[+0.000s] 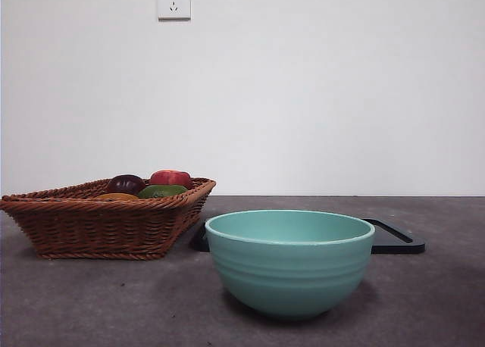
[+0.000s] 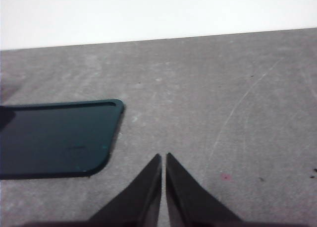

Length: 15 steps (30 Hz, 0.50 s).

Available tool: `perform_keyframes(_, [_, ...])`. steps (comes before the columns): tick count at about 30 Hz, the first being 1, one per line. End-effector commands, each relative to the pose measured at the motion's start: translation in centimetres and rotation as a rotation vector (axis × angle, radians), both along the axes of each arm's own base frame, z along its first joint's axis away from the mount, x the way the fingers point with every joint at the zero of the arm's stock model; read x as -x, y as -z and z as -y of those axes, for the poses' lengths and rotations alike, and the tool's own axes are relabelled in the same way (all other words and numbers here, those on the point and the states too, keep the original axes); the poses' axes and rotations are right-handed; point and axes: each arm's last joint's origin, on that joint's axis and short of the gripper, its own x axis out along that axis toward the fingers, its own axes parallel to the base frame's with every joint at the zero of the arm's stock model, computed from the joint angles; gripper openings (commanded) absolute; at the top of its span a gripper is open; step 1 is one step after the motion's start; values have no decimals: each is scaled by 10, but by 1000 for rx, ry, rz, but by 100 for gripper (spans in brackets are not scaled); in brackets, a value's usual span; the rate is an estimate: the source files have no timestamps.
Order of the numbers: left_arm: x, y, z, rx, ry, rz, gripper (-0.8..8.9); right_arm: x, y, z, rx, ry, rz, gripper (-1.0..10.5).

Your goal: Pick up the wifruite, put it on the bowl, pick up the plate, put it on desk

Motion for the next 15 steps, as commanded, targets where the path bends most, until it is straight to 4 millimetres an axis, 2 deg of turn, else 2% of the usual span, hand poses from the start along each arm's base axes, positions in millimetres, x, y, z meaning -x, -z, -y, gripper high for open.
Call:
perform_keyframes(1, [-1, 8, 0, 76, -17, -25, 8, 0, 0, 0, -54, 6, 0, 6])
perform_keyframes(8, [1, -1, 0, 117, -16, -20, 8, 2, -10, 0, -109, 13, 27, 6])
perform_keyframes(15, [5, -25, 1, 126, 23, 29, 10, 9, -44, 0, -121, 9, 125, 6])
